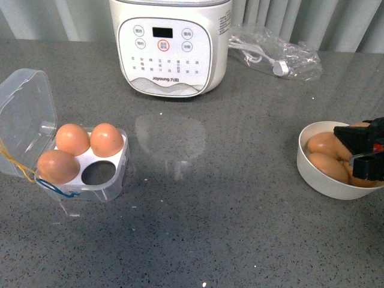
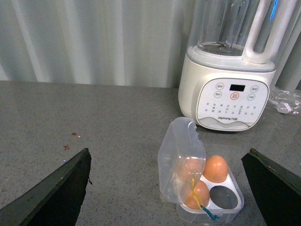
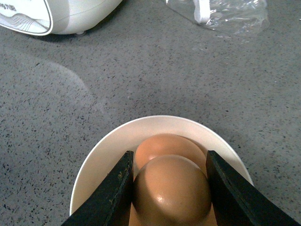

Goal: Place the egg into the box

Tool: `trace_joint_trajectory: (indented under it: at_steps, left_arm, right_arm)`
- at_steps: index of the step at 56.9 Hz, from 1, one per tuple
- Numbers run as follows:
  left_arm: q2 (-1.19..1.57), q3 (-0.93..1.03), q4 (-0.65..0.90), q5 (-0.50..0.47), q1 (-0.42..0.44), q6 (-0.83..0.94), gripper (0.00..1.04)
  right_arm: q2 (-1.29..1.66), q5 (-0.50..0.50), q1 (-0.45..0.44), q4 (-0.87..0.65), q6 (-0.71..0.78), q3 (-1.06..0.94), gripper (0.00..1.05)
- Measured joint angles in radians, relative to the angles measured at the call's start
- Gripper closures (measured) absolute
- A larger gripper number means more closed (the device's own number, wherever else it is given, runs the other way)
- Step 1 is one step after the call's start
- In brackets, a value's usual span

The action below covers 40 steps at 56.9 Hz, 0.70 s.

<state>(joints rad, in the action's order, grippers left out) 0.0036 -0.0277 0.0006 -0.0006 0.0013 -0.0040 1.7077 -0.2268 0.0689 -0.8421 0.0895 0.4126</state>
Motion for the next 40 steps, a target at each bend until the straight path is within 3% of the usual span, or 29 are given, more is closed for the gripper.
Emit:
trace_joint_trajectory:
  at_steps: [17,28,40]
  left_arm:
    - [0.0,0.0,0.0,0.0,0.0,0.0,0.07]
    - [0.0,0.0,0.0,0.0,0.0,0.0,0.07]
    - [0.0,0.0,0.0,0.0,0.0,0.0,0.07]
  right_arm:
    - [-0.223,-0.112,0.019,0.304,-0.172,0.178,0.65]
    - [-0.142,-0.181,0.129,0.455,-0.228,0.374,0.65]
    - [-0.008,-0.24,0.285,0.505,-0.154,0.532,0.65]
